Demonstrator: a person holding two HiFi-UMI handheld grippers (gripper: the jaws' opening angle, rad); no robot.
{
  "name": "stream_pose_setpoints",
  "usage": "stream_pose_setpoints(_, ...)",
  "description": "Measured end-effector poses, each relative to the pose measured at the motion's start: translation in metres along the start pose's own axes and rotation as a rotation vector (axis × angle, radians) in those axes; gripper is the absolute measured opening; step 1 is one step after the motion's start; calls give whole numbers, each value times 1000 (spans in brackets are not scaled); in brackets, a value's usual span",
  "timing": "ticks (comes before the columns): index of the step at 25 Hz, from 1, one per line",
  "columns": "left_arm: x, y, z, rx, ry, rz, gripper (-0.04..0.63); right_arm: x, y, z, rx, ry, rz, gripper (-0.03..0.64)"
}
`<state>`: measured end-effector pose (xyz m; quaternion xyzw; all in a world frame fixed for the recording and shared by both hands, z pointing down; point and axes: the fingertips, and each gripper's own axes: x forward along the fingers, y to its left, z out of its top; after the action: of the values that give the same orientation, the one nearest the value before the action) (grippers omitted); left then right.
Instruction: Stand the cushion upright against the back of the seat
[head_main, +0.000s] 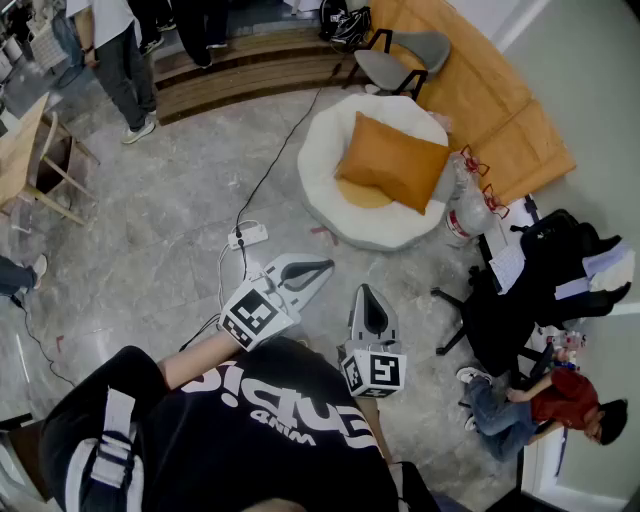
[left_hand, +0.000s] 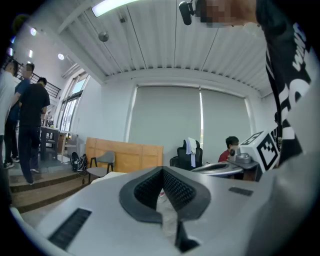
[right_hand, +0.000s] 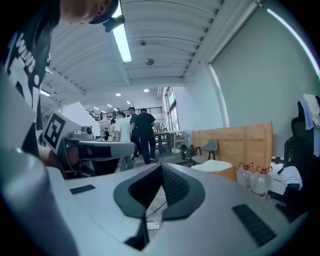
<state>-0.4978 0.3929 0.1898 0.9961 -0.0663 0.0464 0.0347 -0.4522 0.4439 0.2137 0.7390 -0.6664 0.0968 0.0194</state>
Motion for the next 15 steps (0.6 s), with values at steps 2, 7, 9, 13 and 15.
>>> stream_pose_setpoints(2, -1, 1, 1, 0, -1, 0, 8, 0, 1, 1, 1, 0, -4, 21)
stream_pose_setpoints(7, -2, 3, 3, -1, -2, -6, 8, 2, 2, 1, 3, 2, -11, 21)
stream_pose_setpoints(9, -4, 4, 3, -1, 0, -10, 8, 4, 5, 2, 5, 2, -12, 21)
stream_pose_setpoints(13, -11, 10, 1, -9, 4, -13, 8, 7, 11, 2, 31, -5, -12, 21)
stream_pose_setpoints(15, -16, 14, 1, -16, 6, -13, 8, 8, 16, 2, 35, -2, -12, 21)
